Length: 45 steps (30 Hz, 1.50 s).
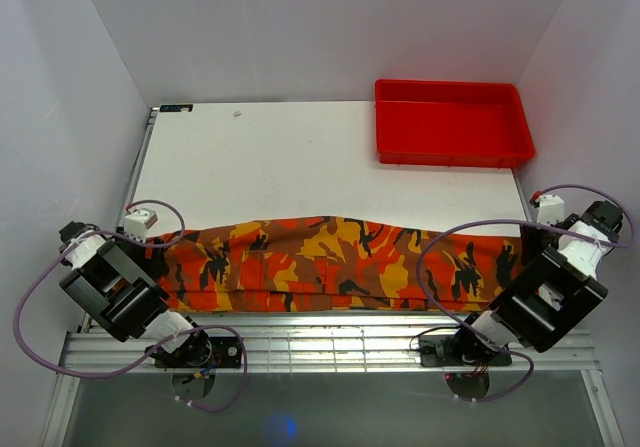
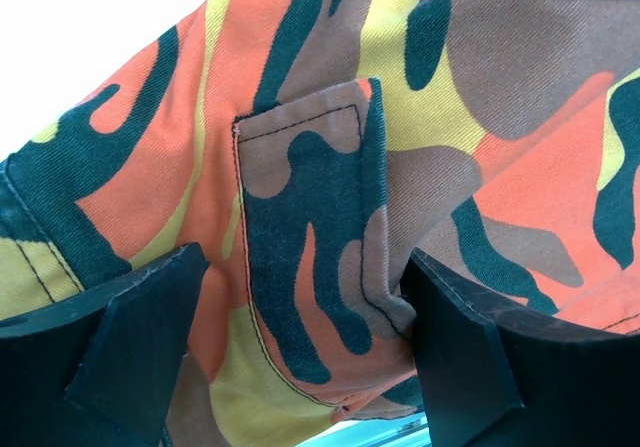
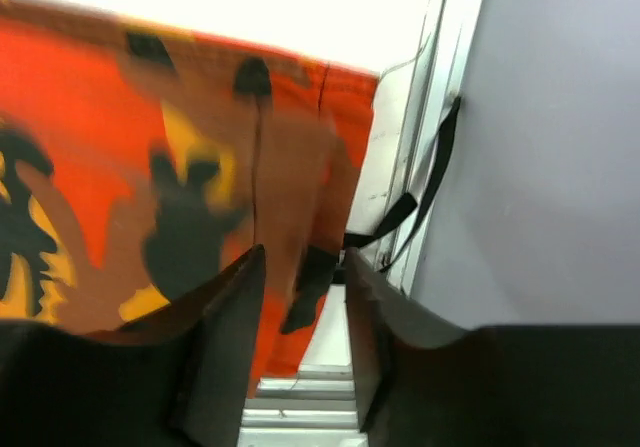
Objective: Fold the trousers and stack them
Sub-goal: Fold the trousers
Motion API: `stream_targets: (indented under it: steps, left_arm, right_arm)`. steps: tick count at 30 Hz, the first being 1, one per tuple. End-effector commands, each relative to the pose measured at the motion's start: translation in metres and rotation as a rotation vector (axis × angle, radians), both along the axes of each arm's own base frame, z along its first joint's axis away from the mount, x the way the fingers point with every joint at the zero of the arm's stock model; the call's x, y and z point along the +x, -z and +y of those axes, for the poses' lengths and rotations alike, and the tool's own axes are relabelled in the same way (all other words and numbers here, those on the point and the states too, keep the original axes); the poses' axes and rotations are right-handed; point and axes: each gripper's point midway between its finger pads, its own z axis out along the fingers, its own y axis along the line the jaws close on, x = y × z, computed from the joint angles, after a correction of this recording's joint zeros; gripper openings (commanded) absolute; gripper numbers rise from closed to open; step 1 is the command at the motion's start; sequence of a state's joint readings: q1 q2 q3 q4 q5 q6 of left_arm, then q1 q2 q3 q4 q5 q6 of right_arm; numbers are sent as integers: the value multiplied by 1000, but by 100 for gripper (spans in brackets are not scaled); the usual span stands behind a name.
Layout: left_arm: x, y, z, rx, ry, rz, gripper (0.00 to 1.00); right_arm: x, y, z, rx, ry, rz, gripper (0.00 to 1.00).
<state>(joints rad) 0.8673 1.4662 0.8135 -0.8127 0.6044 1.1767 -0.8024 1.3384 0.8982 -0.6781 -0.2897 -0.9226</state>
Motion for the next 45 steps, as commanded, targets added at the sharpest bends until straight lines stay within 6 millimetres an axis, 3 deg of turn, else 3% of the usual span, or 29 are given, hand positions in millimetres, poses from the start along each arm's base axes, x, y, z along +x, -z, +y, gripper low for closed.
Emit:
stream_targets:
  steps: [1,2,5,10,14,17,18,23,24,27,31,32,38,42,45]
  left_arm:
    - [11,-11,18,61,-5,-32,90]
    - [11,-12,18,63,-3,-32,91]
    - [10,-15,17,65,5,-32,91]
    - [7,-18,13,73,10,-41,91]
    - [7,-21,10,65,-6,-50,91]
    - [10,-27,10,39,-33,-53,91]
    - [12,-29,11,28,-44,-53,92]
    - [22,-55,12,-66,-98,-82,98]
    - [22,-58,14,-76,-109,-84,98]
    - [16,-66,12,-112,-106,-62,98]
    - [4,-76,17,-96,-45,-66,95]
    - [1,-75,19,-62,21,-75,93]
    - [-40,-61,16,74,316,-29,81]
    - [-45,-54,22,244,445,-64,79]
    - [-47,-51,17,266,497,-76,80]
  right_arm:
    - [-7,18,-16,-58,8,60,63]
    - [-6,19,-17,-51,17,68,85]
    - [-8,11,-16,-19,41,65,86]
    - [-17,1,2,70,29,83,70]
    - [-32,12,28,177,43,130,51]
    - [-47,35,36,203,73,198,49]
    - [-48,41,30,180,94,205,50]
    - [-54,62,29,187,148,237,62]
    - [-54,64,29,194,154,245,62]
    - [-54,67,30,215,161,259,48]
    - [-44,57,28,228,154,224,20]
    - [-43,53,30,241,146,225,9]
    - [-28,29,22,241,131,178,8]
    - [-26,19,17,217,120,174,8]
    - [-29,16,14,197,108,190,8]
